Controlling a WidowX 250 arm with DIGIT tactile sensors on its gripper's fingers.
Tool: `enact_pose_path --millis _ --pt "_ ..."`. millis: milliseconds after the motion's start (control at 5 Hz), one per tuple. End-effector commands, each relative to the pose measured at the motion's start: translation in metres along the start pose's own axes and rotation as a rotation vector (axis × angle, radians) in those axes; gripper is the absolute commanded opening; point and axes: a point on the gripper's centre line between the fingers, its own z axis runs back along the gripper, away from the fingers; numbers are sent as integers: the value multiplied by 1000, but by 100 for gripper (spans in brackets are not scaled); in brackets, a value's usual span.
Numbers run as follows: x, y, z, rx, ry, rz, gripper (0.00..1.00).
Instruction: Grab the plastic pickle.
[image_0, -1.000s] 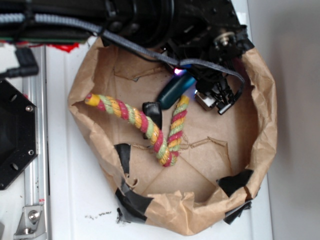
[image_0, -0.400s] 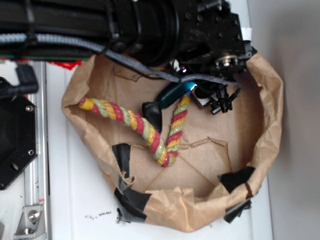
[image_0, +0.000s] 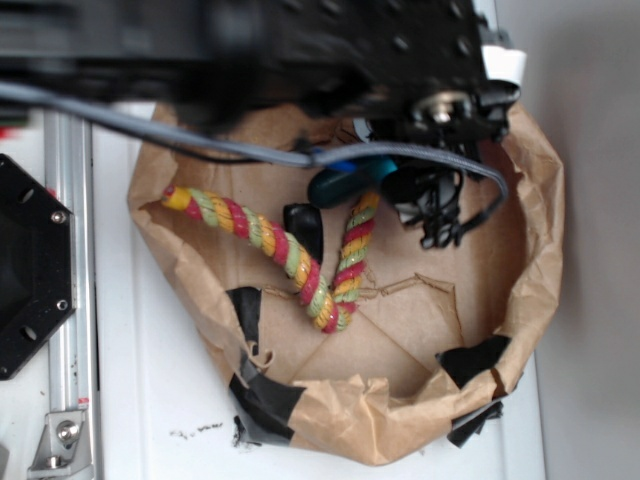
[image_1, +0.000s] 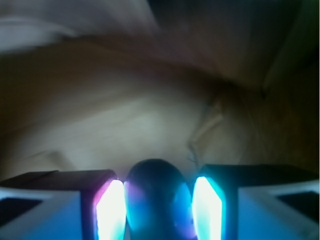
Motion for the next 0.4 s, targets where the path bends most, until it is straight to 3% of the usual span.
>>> enact_pose_path --millis 0,200 --pt "4 -31 103 -108 -12 -271 0" --pt "0 -37 98 -66 5 -269 0"
